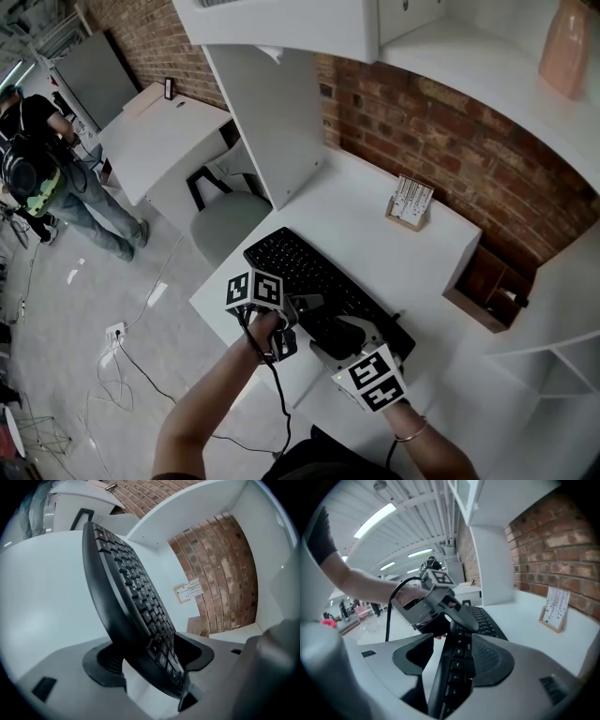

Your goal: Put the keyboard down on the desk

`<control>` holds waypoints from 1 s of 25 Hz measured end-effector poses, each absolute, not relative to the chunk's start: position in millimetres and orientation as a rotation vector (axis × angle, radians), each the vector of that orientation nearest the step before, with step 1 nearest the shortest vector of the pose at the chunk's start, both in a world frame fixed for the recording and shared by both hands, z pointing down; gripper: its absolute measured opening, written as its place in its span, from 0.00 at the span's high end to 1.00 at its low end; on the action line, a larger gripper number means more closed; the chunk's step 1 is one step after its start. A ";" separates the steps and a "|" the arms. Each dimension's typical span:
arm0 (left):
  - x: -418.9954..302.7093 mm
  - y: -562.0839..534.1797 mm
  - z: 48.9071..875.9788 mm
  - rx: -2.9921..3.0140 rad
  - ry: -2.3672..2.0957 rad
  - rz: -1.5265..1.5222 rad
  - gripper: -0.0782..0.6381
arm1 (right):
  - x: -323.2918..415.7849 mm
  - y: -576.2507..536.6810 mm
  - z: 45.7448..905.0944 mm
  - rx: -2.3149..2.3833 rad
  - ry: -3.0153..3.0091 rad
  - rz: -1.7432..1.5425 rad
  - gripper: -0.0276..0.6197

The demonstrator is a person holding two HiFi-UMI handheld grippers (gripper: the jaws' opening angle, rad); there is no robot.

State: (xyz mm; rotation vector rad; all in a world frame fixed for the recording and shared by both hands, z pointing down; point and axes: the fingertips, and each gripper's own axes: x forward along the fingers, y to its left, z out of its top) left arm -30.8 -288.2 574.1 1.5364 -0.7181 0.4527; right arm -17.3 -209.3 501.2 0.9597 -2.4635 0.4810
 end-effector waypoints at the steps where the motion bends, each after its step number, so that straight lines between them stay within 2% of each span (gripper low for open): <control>1: -30.7 -288.1 573.6 1.537 -0.718 0.450 0.46 | -22.7 -202.3 506.4 0.902 -2.434 0.431 0.59; 6: -31.9 -284.4 574.4 1.528 -0.716 0.437 0.46 | -33.2 -187.2 525.7 0.776 -2.267 0.167 0.56; 17: -32.2 -269.7 585.5 1.523 -0.682 0.469 0.46 | -16.1 -190.7 566.8 0.753 -1.918 -0.111 0.56; 22: -31.6 -266.5 579.9 1.586 -0.673 0.525 0.46 | -2.3 -203.9 565.9 0.848 -1.878 -0.167 0.65; 25: -37.2 -259.1 573.8 1.631 -0.664 0.574 0.46 | 6.9 -210.5 566.1 0.885 -1.879 -0.139 0.66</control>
